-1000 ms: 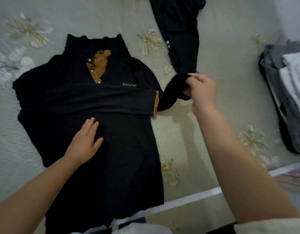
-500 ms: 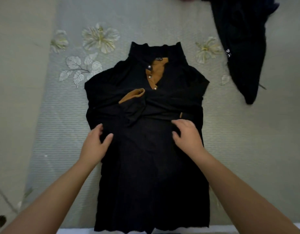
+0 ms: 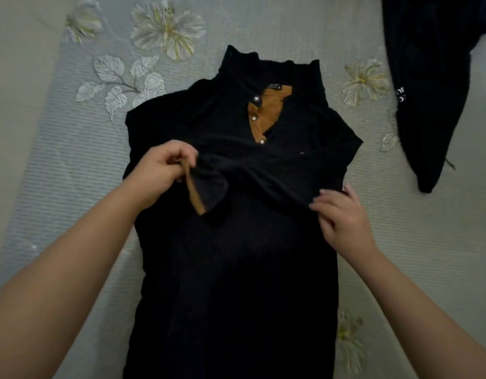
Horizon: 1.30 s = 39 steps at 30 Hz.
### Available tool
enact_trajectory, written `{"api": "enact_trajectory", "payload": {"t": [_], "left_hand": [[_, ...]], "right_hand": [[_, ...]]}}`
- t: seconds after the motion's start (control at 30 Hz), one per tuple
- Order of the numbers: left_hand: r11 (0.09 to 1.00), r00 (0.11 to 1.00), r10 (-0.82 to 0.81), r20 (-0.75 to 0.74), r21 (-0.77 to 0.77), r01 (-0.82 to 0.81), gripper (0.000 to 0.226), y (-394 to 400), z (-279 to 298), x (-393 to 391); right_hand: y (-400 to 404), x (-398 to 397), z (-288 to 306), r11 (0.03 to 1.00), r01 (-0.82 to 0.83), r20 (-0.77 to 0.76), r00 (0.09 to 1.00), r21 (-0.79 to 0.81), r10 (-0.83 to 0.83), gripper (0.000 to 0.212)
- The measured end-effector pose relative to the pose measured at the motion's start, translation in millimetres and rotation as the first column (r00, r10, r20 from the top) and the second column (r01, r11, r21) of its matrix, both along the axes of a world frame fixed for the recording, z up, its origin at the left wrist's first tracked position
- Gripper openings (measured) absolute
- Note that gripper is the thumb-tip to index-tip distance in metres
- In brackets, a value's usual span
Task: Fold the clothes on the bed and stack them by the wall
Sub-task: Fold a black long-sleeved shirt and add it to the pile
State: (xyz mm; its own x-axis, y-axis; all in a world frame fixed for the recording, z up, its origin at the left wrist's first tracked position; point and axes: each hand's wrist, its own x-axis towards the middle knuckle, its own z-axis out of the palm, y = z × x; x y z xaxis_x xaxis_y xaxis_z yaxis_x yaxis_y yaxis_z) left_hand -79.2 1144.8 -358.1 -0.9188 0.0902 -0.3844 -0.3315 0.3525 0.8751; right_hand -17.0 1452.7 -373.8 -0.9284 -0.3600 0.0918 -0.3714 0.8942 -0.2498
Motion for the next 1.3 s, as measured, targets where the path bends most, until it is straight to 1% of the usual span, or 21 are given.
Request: {"api": "enact_trajectory", "payload": {"t": [0.07, 0.1, 0.13, 0.17, 0.2, 0.23, 0.27, 0.33, 0.37, 0.43, 0.5, 0.57, 0.73, 0.83, 0.97, 1.07, 1.13, 1.2, 1.23, 1.27, 1.3], "left_hand": [[0.987, 0.986, -0.158, 0.056, -0.009, 0.159, 0.057, -28, 9, 13], [0.978, 0.976, -0.187, 0.111, -0.072, 0.195, 0.058, -40, 8, 20], [0.959, 0.969, -0.194, 0.154, -0.177, 0.221, 0.057, -49, 6, 27], [0.924, 0.96, -0.186, 0.208, -0.295, 0.243, 0.054, -56, 2, 34], [0.878, 0.951, -0.174, 0.256, -0.397, 0.267, 0.046, -60, -3, 41], [0.84, 0.95, -0.144, 0.278, -0.473, 0.266, 0.035, -62, -10, 46], [0.817, 0.957, -0.099, 0.272, -0.527, 0.234, 0.023, -61, -16, 51], [0.796, 0.97, 0.038, 0.239, -0.594, 0.116, 0.006, -56, -24, 57], [0.777, 0.966, 0.096, 0.238, -0.625, 0.077, 0.019, -53, -27, 59], [0.739, 0.962, 0.113, 0.25, -0.668, 0.087, 0.033, -50, -30, 60], [0.727, 0.976, 0.04, 0.214, -0.677, 0.118, 0.026, -53, -29, 58], [0.729, 0.987, 0.021, 0.16, -0.678, 0.095, 0.021, -59, -21, 53], [0.744, 0.996, -0.003, 0.09, -0.665, 0.062, 0.023, -65, -2, 21], [0.648, 0.996, -0.085, 0.019, -0.759, 0.069, 0.026, -53, -6, -11], [0.449, 0.989, -0.144, -0.029, -0.893, 0.039, 0.026, -29, -20, -53], [0.423, 0.991, -0.097, -0.09, -0.905, -0.041, 0.034, -20, -33, -60], [0.459, 0.976, -0.137, -0.167, -0.884, -0.086, 0.042, -15, -37, -46], [0.511, 0.914, -0.315, -0.255, -0.857, -0.063, 0.045, -6, -41, -15], [0.509, 0.866, -0.426, -0.263, -0.861, -0.011, 0.046, -2, -44, 4], [0.485, 0.835, -0.506, -0.215, -0.872, 0.069, 0.049, -2, -48, 23], [0.458, 0.845, -0.525, -0.103, -0.871, 0.178, 0.053, -4, -51, 38]], "right_hand": [[8, 23, -3, 0.991, -0.109, 0.122, 0.988, 0.075, 0.099, 0.019], [11, 32, -3, 0.984, -0.135, 0.171, 0.979, 0.112, 0.115, 0.018], [12, 37, -5, 0.984, -0.138, 0.169, 0.979, 0.115, 0.118, 0.007], [11, 36, -7, 0.993, -0.084, 0.172, 0.983, 0.081, 0.069, 0.022], [8, 33, -8, 0.999, -0.02, 0.158, 0.987, 0.027, 0.015, 0.04], [2, 24, -7, 0.998, 0.049, 0.13, 0.991, -0.035, -0.044, 0.046], [-5, 13, -9, 0.993, 0.084, 0.072, 0.994, -0.078, -0.079, 0.041], [-22, -10, -13, 0.988, 0.147, 0.076, 0.987, -0.053, -0.143, 0.031], [-29, -25, -15, 0.982, 0.188, 0.14, 0.973, -0.006, -0.185, 0.033], [-37, -54, -19, 0.957, 0.266, 0.275, 0.917, 0.115, -0.288, 0.044], [-35, -78, -22, 0.927, 0.293, 0.354, 0.862, 0.236, -0.363, 0.046], [-26, -92, -20, 0.902, 0.284, 0.376, 0.836, 0.326, -0.4, 0.037], [5, -111, 0, 0.916, 0.244, 0.329, 0.878, 0.318, -0.347, 0.029], [24, -126, 4, 0.883, 0.326, 0.275, 0.863, 0.337, -0.423, 0.031], [28, -130, -6, 0.799, 0.432, 0.198, 0.815, 0.418, -0.545, 0.033], [16, -120, -13, 0.765, 0.568, 0.149, 0.765, 0.302, -0.627, 0.037], [3, -103, -15, 0.82, 0.534, 0.124, 0.817, 0.205, -0.563, 0.042], [-12, -75, -20, 0.922, 0.362, 0.077, 0.924, 0.135, -0.374, 0.04], [-17, -59, -24, 0.952, 0.27, 0.069, 0.957, 0.145, -0.282, 0.039], [-17, -44, -28, 0.961, 0.214, 0.103, 0.967, 0.175, -0.234, 0.042], [-14, -30, -32, 0.955, 0.209, 0.196, 0.948, 0.209, -0.251, 0.046]]}}
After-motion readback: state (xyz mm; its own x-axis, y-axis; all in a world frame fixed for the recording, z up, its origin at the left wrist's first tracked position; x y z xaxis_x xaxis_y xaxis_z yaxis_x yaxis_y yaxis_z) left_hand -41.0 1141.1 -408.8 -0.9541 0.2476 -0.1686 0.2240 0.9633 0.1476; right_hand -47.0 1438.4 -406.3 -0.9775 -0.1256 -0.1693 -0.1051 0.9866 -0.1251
